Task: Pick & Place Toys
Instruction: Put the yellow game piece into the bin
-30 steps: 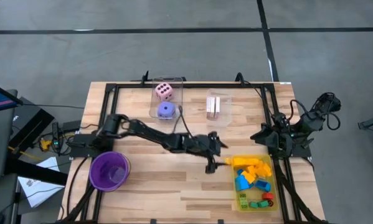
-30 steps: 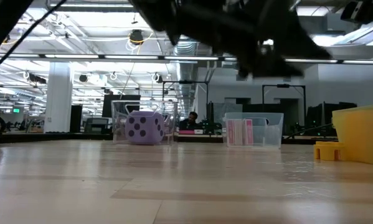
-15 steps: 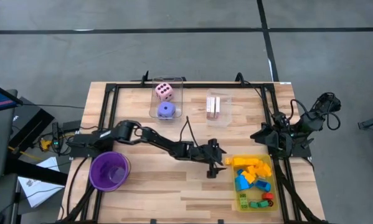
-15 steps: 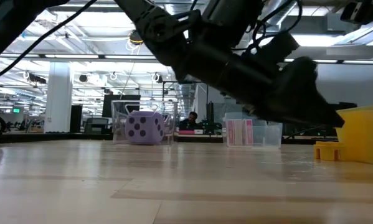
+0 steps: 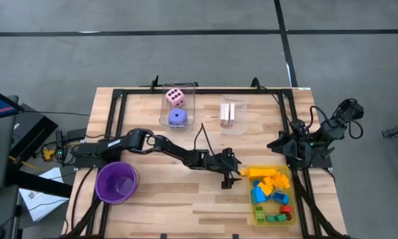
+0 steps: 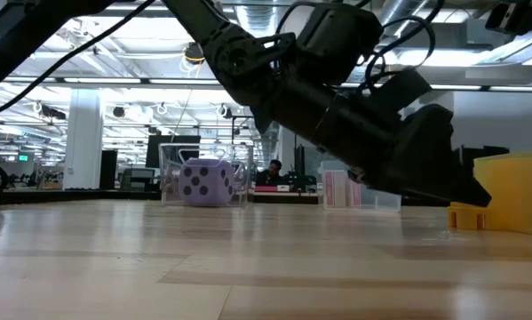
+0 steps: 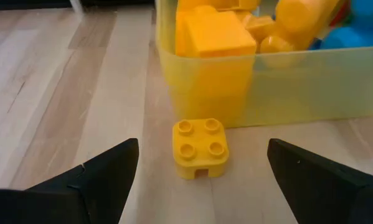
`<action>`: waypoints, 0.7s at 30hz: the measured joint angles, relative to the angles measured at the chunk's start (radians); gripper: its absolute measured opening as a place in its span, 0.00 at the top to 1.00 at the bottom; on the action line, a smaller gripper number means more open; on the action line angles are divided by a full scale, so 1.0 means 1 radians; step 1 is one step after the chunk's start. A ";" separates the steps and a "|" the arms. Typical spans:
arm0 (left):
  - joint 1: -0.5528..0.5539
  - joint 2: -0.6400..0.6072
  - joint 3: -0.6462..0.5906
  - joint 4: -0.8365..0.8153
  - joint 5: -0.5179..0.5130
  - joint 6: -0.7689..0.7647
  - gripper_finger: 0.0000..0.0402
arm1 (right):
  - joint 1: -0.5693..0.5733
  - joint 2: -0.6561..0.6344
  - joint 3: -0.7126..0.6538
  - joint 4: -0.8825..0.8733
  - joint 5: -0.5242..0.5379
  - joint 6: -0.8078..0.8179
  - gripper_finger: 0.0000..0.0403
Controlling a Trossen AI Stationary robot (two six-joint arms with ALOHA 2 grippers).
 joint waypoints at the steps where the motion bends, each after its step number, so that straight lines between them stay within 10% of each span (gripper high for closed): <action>1: 0.000 0.000 0.000 0.001 0.001 0.000 0.13 | 0.000 0.000 0.000 0.000 0.000 0.000 0.52; 21: 0.006 0.009 0.000 0.005 0.041 0.000 0.20 | 0.001 0.000 0.000 0.000 0.000 0.000 0.52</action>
